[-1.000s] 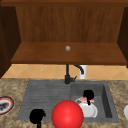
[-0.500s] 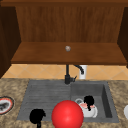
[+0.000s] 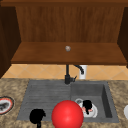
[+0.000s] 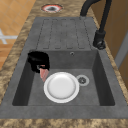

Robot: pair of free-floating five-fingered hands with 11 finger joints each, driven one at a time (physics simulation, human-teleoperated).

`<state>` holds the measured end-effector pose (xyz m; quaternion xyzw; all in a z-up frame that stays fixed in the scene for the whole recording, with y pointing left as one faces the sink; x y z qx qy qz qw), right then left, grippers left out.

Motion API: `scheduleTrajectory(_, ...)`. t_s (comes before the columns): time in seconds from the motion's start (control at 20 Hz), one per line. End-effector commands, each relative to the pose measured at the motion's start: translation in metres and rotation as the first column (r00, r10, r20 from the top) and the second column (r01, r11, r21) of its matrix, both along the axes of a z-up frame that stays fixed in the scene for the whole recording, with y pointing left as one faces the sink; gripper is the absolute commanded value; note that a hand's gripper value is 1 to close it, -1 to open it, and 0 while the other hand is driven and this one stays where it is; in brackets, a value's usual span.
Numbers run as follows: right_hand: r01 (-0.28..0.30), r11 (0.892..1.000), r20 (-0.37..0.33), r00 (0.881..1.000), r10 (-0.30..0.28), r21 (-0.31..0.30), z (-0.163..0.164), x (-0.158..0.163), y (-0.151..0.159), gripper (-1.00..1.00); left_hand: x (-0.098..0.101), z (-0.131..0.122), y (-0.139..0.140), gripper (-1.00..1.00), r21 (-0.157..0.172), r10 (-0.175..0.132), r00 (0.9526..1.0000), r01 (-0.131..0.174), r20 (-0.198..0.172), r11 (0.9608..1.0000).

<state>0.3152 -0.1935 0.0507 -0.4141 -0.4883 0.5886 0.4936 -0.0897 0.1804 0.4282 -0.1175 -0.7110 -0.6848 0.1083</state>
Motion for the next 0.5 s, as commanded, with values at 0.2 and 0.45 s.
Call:
scheduleTrajectory(0.2,-0.001,1.000,0.020,1.000,0.000,0.017,-0.064,0.035,-0.010,1.00,0.000,0.000,0.000,0.00,0.000,0.000,1.0000,0.000,0.000,1.0000)
scheduleTrajectory(0.45,-0.001,1.000,0.012,1.000,0.001,0.014,-0.107,0.069,-0.020,1.00,0.000,0.000,0.000,0.00,0.000,0.000,1.0000,0.000,0.000,1.0000)
